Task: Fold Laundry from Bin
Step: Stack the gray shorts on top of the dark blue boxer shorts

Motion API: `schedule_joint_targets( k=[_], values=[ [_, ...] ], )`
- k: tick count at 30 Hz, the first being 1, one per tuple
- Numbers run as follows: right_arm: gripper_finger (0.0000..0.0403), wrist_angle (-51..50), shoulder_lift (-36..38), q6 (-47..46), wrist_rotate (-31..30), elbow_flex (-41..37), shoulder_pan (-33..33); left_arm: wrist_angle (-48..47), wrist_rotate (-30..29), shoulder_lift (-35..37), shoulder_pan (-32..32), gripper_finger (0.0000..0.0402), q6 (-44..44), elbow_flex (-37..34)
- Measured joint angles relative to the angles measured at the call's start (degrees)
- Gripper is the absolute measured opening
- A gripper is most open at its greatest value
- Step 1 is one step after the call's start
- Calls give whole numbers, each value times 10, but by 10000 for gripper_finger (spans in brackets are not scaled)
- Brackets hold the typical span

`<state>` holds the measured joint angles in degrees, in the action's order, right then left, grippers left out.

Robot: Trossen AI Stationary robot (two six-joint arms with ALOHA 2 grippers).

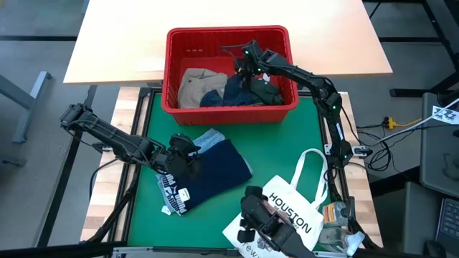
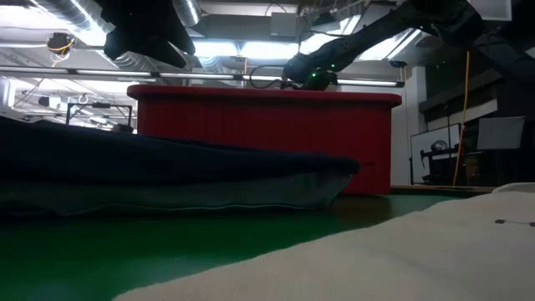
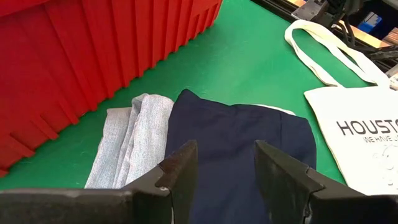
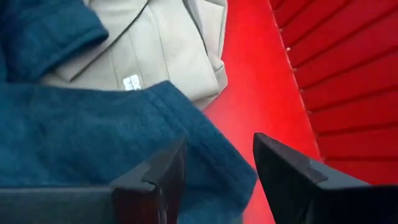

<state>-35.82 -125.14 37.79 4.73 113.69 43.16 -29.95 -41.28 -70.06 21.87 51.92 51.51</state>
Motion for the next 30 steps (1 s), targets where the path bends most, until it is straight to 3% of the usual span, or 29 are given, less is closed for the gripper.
schedule_joint_targets(
  k=[30],
  values=[
    [183,-77,-19,49,23,0,0,0,-3,0,0,153,1,0]
  ],
)
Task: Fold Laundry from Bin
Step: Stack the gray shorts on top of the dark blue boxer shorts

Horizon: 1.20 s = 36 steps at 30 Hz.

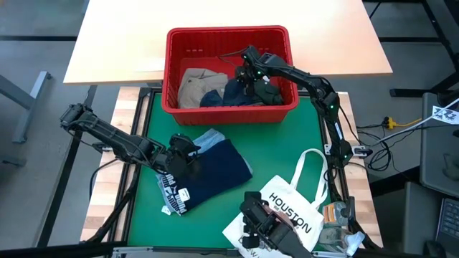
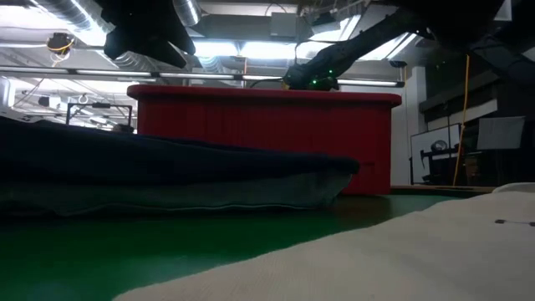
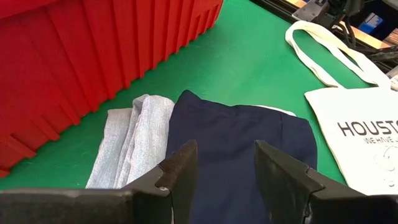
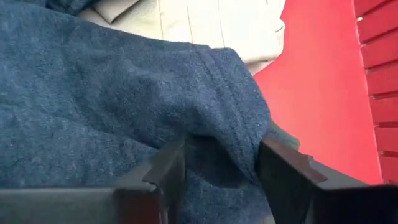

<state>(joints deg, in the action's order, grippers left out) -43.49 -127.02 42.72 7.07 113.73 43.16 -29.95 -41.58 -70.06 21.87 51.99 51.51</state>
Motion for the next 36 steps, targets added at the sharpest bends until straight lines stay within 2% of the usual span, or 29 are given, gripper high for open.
schedule_joint_targets(
  k=[4,11,17,21,25,29,36],
  values=[
    [144,0,0,-1,0,0,0,0,-8,0,0,153,0,0],
    [14,0,1,-23,-6,0,-1,0,-10,0,0,153,0,0],
    [23,-14,31,-49,-45,0,-1,0,-10,0,0,153,0,0],
    [5,-20,79,-54,-43,0,-1,0,-10,0,0,153,0,0],
    [14,-20,137,-79,-40,0,-1,0,-18,0,0,153,0,0],
    [7,-21,198,-96,-34,0,-1,0,-43,0,0,153,-1,0],
    [10,-10,292,-128,-29,0,-30,1,-122,0,-17,153,-1,0]
  ],
)
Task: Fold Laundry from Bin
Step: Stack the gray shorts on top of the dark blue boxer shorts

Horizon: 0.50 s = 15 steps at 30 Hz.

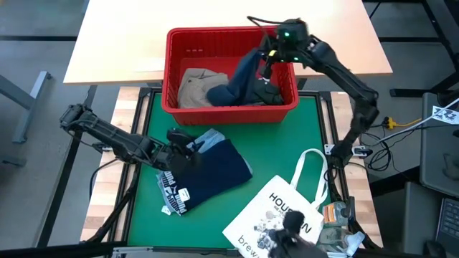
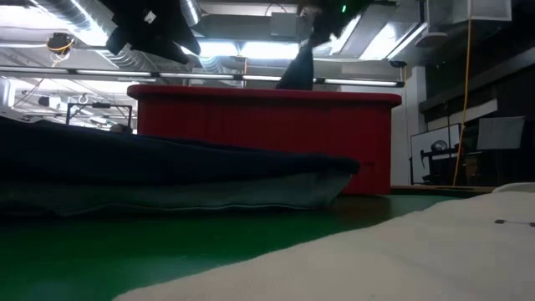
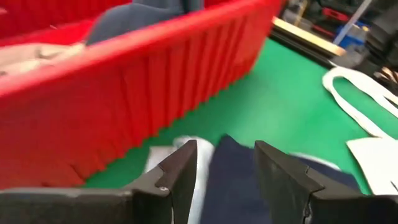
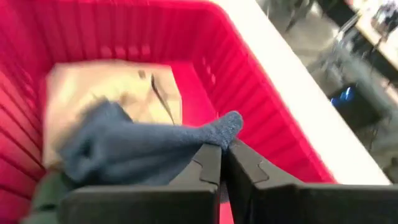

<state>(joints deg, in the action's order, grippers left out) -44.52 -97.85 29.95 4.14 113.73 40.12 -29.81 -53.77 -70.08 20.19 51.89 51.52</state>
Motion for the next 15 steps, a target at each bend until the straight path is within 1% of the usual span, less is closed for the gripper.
schedule_joint_targets(
  k=[4,8,11,15],
  values=[
    [4,30,44,-13,0,0,-32,8,-10,0,-22,153,0,0],
    [7,90,76,-43,0,0,-67,27,-9,0,-45,153,-8,0],
    [8,136,94,-45,0,0,-92,56,-7,0,-59,153,-54,0],
    [3,196,109,-45,0,0,-121,109,-4,0,-71,153,-138,0]
  ],
)
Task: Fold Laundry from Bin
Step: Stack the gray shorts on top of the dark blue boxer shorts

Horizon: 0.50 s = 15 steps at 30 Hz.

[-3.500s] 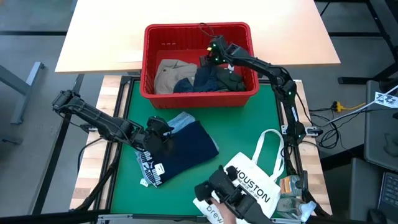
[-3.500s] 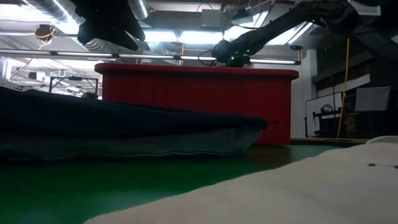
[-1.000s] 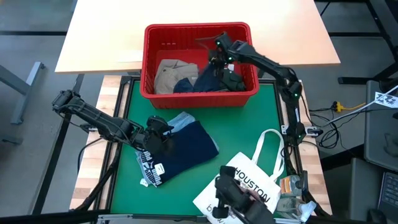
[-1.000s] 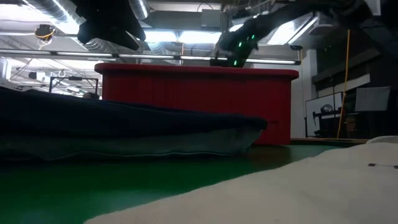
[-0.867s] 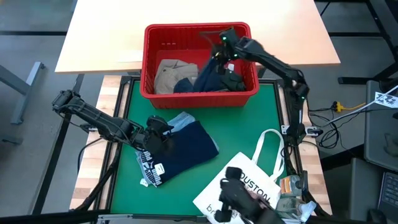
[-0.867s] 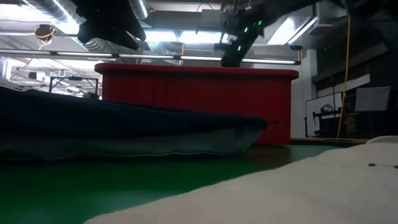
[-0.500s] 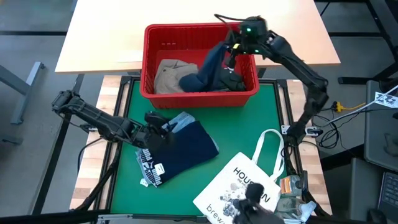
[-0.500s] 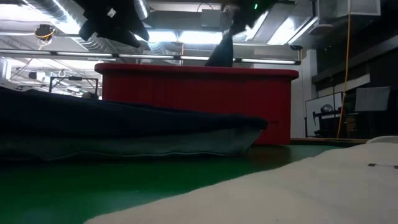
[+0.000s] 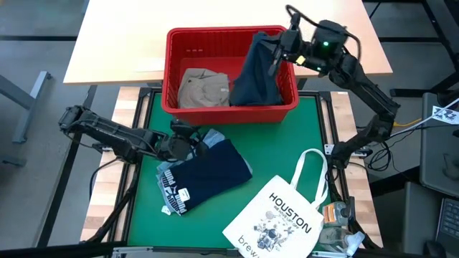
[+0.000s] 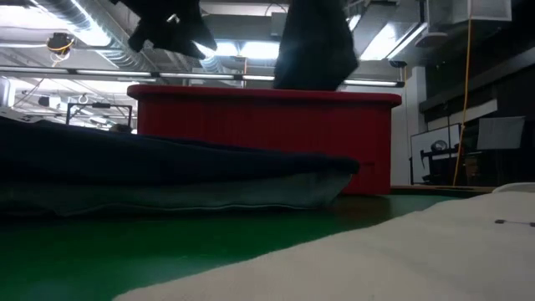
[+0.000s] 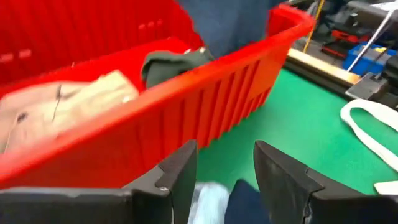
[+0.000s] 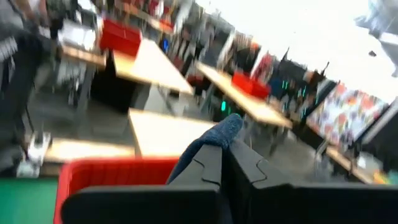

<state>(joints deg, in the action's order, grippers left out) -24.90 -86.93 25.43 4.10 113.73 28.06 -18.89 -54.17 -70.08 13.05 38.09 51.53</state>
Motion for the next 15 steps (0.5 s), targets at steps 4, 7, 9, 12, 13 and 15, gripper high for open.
schedule_joint_targets(
  k=[4,7,9,12,13,15],
  values=[
    [6,65,7,0,-5,0,-23,72,31,0,-14,153,-83,0],
    [8,104,11,-1,-6,0,-35,127,73,0,-24,153,-131,0],
    [8,126,11,-1,-6,0,-45,163,106,-1,-29,153,-168,0],
    [9,145,12,-1,-6,0,-50,208,157,-1,-31,153,-225,0],
    [9,148,12,-1,-6,0,-50,223,173,-1,-31,153,-244,0],
    [9,149,12,-1,-5,0,-50,250,203,-1,-30,153,-278,0]
  ],
)
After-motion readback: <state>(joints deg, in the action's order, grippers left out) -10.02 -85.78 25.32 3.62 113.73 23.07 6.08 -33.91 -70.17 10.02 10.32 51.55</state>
